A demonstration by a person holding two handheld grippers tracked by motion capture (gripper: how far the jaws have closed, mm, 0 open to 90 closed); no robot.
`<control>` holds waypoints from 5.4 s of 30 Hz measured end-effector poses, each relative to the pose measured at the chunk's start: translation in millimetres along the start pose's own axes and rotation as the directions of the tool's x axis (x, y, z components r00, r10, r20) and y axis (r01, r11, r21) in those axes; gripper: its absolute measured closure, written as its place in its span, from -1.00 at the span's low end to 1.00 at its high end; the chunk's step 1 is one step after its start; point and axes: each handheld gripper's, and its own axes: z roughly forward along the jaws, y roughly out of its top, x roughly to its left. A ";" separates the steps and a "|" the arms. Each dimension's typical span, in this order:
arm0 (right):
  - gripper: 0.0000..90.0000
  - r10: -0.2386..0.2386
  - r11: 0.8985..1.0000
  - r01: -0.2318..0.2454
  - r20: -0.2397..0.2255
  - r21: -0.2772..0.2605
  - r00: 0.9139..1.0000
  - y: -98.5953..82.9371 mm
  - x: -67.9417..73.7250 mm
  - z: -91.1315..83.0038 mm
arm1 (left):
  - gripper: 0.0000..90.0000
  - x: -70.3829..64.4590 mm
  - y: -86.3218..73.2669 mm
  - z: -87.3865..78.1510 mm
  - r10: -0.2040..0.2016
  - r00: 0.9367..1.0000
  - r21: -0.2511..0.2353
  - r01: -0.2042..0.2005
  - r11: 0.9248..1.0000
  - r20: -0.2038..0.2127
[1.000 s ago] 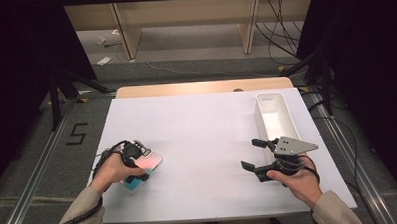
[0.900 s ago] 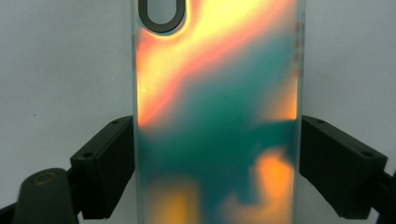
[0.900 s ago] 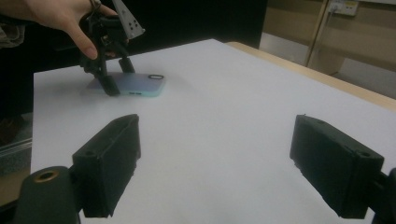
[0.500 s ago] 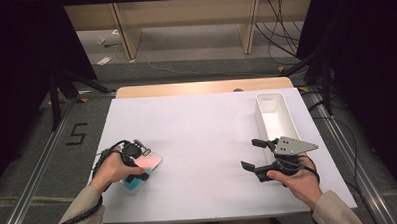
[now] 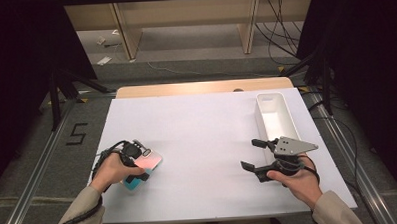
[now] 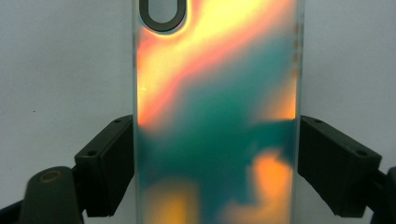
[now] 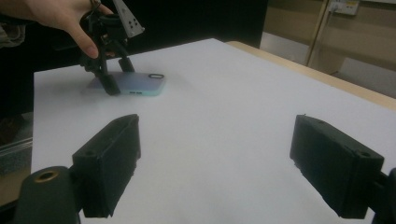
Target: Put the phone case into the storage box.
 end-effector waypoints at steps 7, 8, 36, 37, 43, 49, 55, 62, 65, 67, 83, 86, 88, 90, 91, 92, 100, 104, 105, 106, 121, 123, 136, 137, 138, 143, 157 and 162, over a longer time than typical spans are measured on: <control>-0.62 -0.001 1.000 0.001 0.002 0.000 1.000 0.1 -0.2 -0.4 | -0.62 -0.4 -0.9 -0.6 -0.003 1.000 -0.004 0.003 1.000 -0.002; -0.62 -0.001 1.000 0.001 0.003 0.000 1.000 0.1 -0.2 -0.4 | -0.62 -0.3 -1.3 -0.7 -0.004 1.000 -0.007 0.004 1.000 -0.002; -0.64 0.013 1.000 -0.013 0.013 -0.016 1.000 1.3 0.9 0.2 | -0.62 -11.5 3.7 -25.8 0.004 1.000 -0.295 -0.005 0.955 -0.005; -0.64 0.012 1.000 -0.012 0.013 -0.016 1.000 1.4 0.9 0.3 | -0.62 -12.4 4.2 -26.7 0.004 1.000 -0.311 -0.005 0.950 -0.006; -0.65 0.013 1.000 -0.013 0.016 -0.018 1.000 1.8 1.6 0.7 | -0.62 -15.1 5.5 -29.2 0.002 1.000 -0.390 -0.008 0.921 -0.015; -0.66 0.011 1.000 -0.011 0.025 -0.019 1.000 2.4 2.3 1.3 | -0.62 -16.4 5.8 -31.3 -0.010 1.000 -0.460 0.003 0.888 -0.014; -0.66 0.013 1.000 -0.012 0.029 -0.024 0.999 3.0 3.2 3.0 | -0.62 -18.1 6.4 -34.7 -0.010 1.000 -0.518 -0.001 0.855 -0.018; -0.66 0.016 0.999 -0.015 0.031 -0.029 0.999 3.7 3.9 3.8 | -0.62 -20.7 6.4 -35.7 -0.023 0.999 -0.586 0.000 0.810 -0.032; -0.66 0.019 0.999 -0.018 0.032 -0.033 0.999 4.0 3.7 4.2 | -0.62 -22.1 6.6 -37.2 -0.030 0.999 -0.610 0.002 0.793 -0.037; -0.67 0.020 0.999 -0.019 0.033 -0.034 0.999 4.2 3.5 4.4 | -0.62 -23.1 6.9 -37.8 -0.031 0.999 -0.619 0.000 0.785 -0.039; -0.68 0.034 0.998 -0.032 0.042 -0.055 0.999 7.3 2.6 7.5 | -0.62 -31.7 9.6 -40.7 -0.026 0.998 -0.661 -0.015 0.751 -0.053; -0.68 0.036 0.998 -0.033 0.047 -0.059 0.998 8.3 2.3 8.4 | -0.62 -33.9 11.1 -40.6 -0.019 0.998 -0.663 -0.021 0.748 -0.053; -0.68 0.039 0.997 -0.036 0.047 -0.063 0.998 8.9 2.2 9.2 | -0.62 -35.1 12.0 -40.5 -0.019 0.999 -0.665 -0.020 0.747 -0.050; -0.68 0.038 0.997 -0.035 0.049 -0.063 0.998 9.4 2.0 9.6 | -0.62 -36.2 12.6 -40.9 -0.016 0.998 -0.664 -0.023 0.747 -0.053; -0.68 0.041 0.997 -0.037 0.052 -0.063 0.998 9.6 2.0 10.1 | -0.62 -36.5 12.7 -41.0 -0.016 0.998 -0.667 -0.024 0.745 -0.054; -0.68 0.042 0.997 -0.038 0.053 -0.063 0.998 9.7 2.0 10.5 | -0.62 -36.7 12.8 -41.2 -0.018 0.998 -0.669 -0.023 0.743 -0.054; -0.68 0.050 0.997 -0.046 0.060 -0.068 0.997 11.0 1.6 12.7 | -0.62 -41.1 14.3 -40.9 -0.011 0.999 -0.677 -0.027 0.735 -0.052; -0.68 0.057 0.996 -0.052 0.062 -0.073 0.996 11.8 1.1 13.5 | -0.62 -43.9 15.6 -41.2 -0.005 0.999 -0.678 -0.032 0.734 -0.053; -0.68 0.058 0.996 -0.054 0.062 -0.073 0.996 12.1 0.9 13.7 | -0.62 -44.9 16.0 -41.2 -0.003 0.999 -0.679 -0.035 0.733 -0.055; -0.68 0.060 0.996 -0.055 0.063 -0.077 0.996 12.5 0.7 14.2 | -0.62 -45.6 16.3 -41.0 -0.001 0.999 -0.682 -0.036 0.731 -0.053; -0.67 0.064 0.994 -0.058 0.067 -0.088 0.996 17.9 -1.2 21.4 | -0.62 -58.6 23.0 -39.0 0.030 0.998 -0.685 -0.055 0.726 -0.049; -0.67 0.066 0.994 -0.059 0.068 -0.089 0.996 18.9 -1.3 22.7 | -0.62 -60.4 24.1 -38.7 0.031 0.999 -0.688 -0.053 0.724 -0.044; -0.67 0.075 0.993 -0.068 0.066 -0.095 0.995 24.0 -1.5 33.3 | -0.62 -73.2 29.9 -34.5 0.066 0.997 -0.687 -0.079 0.722 -0.045; -0.67 0.074 0.993 -0.067 0.066 -0.092 0.995 24.6 -1.5 34.1 | -0.62 -73.9 30.3 -34.4 0.067 0.997 -0.687 -0.080 0.722 -0.046; -0.67 0.072 0.993 -0.066 0.066 -0.094 0.995 24.9 -1.7 34.8 | -0.62 -74.7 30.7 -34.3 0.070 0.996 -0.687 -0.082 0.722 -0.046; -0.67 0.073 0.993 -0.067 0.064 -0.095 0.995 26.7 -1.7 38.4 | -0.62 -79.9 33.2 -33.4 0.082 0.996 -0.684 -0.090 0.724 -0.044; -0.67 0.087 0.991 -0.080 0.062 -0.109 0.994 31.6 -2.8 46.2 | -0.62 -93.3 39.5 -29.1 0.120 0.992 -0.683 -0.120 0.720 -0.049; -0.67 0.087 0.991 -0.080 0.059 -0.110 0.994 34.0 -2.5 50.8 | -0.62 -98.2 42.0 -28.5 0.131 0.990 -0.685 -0.129 0.717 -0.049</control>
